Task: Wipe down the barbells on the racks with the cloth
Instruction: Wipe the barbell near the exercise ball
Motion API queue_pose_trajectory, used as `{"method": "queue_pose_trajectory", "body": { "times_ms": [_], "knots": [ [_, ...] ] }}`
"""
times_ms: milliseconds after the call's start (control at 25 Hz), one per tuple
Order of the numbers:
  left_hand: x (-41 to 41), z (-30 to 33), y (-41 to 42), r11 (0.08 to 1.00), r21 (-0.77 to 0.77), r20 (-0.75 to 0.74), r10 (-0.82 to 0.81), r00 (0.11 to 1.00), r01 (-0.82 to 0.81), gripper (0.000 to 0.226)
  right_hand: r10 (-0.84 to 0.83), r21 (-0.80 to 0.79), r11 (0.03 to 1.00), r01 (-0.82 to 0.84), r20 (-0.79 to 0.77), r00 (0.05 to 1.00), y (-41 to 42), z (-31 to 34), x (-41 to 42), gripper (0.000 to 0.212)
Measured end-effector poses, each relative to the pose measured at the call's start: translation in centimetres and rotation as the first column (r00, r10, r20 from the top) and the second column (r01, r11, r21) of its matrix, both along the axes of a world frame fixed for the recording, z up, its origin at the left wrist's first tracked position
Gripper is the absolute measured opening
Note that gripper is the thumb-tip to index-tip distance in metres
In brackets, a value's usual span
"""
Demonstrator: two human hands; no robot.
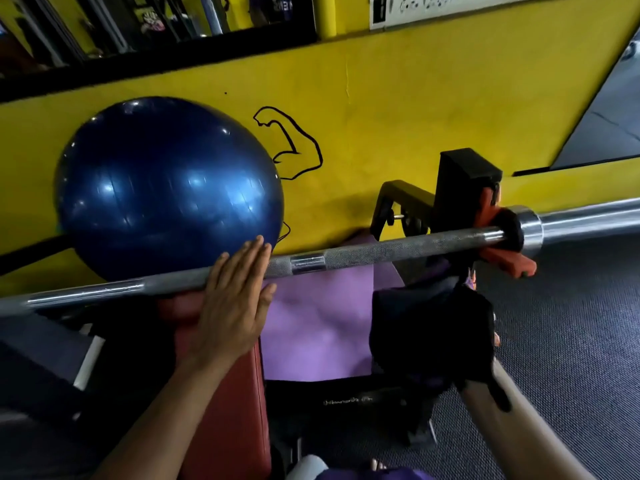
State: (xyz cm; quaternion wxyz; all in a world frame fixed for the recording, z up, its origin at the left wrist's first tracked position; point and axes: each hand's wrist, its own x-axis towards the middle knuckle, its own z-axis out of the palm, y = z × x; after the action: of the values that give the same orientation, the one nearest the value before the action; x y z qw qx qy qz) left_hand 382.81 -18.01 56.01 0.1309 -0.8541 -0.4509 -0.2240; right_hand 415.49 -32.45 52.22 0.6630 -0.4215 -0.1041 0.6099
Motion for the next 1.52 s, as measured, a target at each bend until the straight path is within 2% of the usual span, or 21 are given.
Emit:
{"method": "queue_pose_trajectory", "body": {
  "times_ms": [40,120,200,280,320,400,440,520,560,680,760,840,960,1040,1120,1200,1240,1280,1320,1400,1520],
  "knots": [
    [0.0,0.1,0.0,1.000,0.000,0.018,0.001,1.000,-0.001,0.056,-0.058,-0.007,0.998,0.058,0.034,0.998,0.9,0.7,-0.4,0.023],
    [0.5,0.1,-1.0,1.000,0.008,0.108,-0.025,0.994,0.024,0.053,-0.085,0.028,0.996,0.082,0.141,0.986,1.7,3.3,-1.7,0.033],
    [1.9,-0.9,-3.8,0.983,-0.031,0.238,-0.169,0.956,0.181,0.045,-0.013,-0.050,0.999,0.018,0.095,0.995,3.5,6.5,-2.3,0.038],
    [4.2,-2.3,-7.0,0.922,-0.179,0.376,-0.258,0.890,0.343,0.038,0.041,-0.074,0.997,-0.036,0.059,0.997,3.6,5.5,-1.9,0.039],
    [5.4,-2.7,-8.1,0.883,-0.284,0.441,-0.227,0.868,0.375,0.037,0.101,-0.045,0.994,-0.100,0.020,0.995,3.5,5.0,-2.3,0.039],
    [7.4,-2.8,-8.9,0.762,-0.504,0.583,-0.046,0.812,0.405,0.037,0.222,0.063,0.973,-0.221,-0.013,0.975,3.1,3.1,-2.6,0.028],
    [7.9,-2.5,-8.6,0.656,-0.600,0.648,0.064,0.759,0.457,0.036,0.270,0.102,0.957,-0.270,0.014,0.963,3.2,2.6,-2.4,0.023],
    [8.2,-1.8,-7.3,0.435,-0.703,0.683,0.195,0.704,0.562,0.033,0.350,0.120,0.921,-0.372,0.169,0.921,3.3,1.8,-2.2,0.021],
    [8.2,-1.5,-6.7,0.394,-0.723,0.669,0.194,0.718,0.567,0.030,0.386,0.136,0.892,-0.431,0.265,0.884,3.3,1.9,-2.3,0.022],
    [8.7,-0.8,-5.9,0.463,-0.694,0.660,0.105,0.744,0.551,0.022,0.412,0.144,0.818,-0.556,0.528,0.743,3.7,3.0,-1.8,0.026],
    [9.1,-0.2,-5.8,0.486,-0.676,0.650,0.038,0.759,0.554,0.009,0.404,0.136,0.792,-0.596,0.614,0.678,4.0,3.6,-0.8,0.031],
    [9.7,0.7,-5.9,0.528,-0.652,0.618,-0.046,0.785,0.544,0.009,0.422,0.094,0.758,-0.645,0.684,0.596,3.7,4.7,0.2,0.027],
    [10.1,1.5,-5.8,0.604,-0.602,0.557,-0.151,0.816,0.523,0.003,0.387,-0.083,0.748,-0.658,0.861,0.331,3.0,5.7,0.6,0.028],
    [10.4,1.6,-5.3,0.619,-0.591,0.537,-0.176,0.825,0.517,0.004,0.430,-0.187,0.732,-0.655,0.873,0.231,3.1,5.8,0.2,0.038],
    [10.8,1.7,-4.8,0.606,-0.588,0.534,-0.206,0.820,0.535,0.021,0.517,-0.237,0.727,-0.645,0.806,0.287,3.6,5.2,-0.2,0.036],
    [11.0,2.1,-4.7,0.658,-0.530,0.505,-0.261,0.823,0.535,0.034,0.567,-0.240,0.801,-0.549,0.597,0.567,3.7,4.6,-0.2,0.031],
    [10.8,2.5,-4.4,0.716,-0.467,0.466,-0.299,0.832,0.519,0.036,0.537,-0.222,0.843,-0.490,0.400,0.743,3.5,4.0,-0.2,0.028],
    [10.2,3.1,-3.9,0.785,-0.372,0.407,-0.342,0.847,0.495,0.036,0.437,-0.187,0.895,-0.405,0.188,0.880,3.2,3.7,-0.3,0.020],
    [9.4,3.7,-3.3,0.844,-0.258,0.341,-0.375,0.862,0.470,0.035,0.296,-0.156,0.943,-0.295,-0.015,0.955,2.7,3.6,-0.4,0.017],
    [6.9,4.8,-1.5,0.913,-0.066,0.239,-0.377,0.895,0.403,0.032,0.007,-0.073,0.997,-0.027,-0.259,0.966,2.2,3.5,0.0,0.037],
    [2.8,5.5,1.0,0.962,0.029,0.142,-0.273,0.951,0.272,0.036,-0.266,0.048,0.953,0.298,-0.335,0.904,3.3,4.6,0.1,0.024]
  ]
}}
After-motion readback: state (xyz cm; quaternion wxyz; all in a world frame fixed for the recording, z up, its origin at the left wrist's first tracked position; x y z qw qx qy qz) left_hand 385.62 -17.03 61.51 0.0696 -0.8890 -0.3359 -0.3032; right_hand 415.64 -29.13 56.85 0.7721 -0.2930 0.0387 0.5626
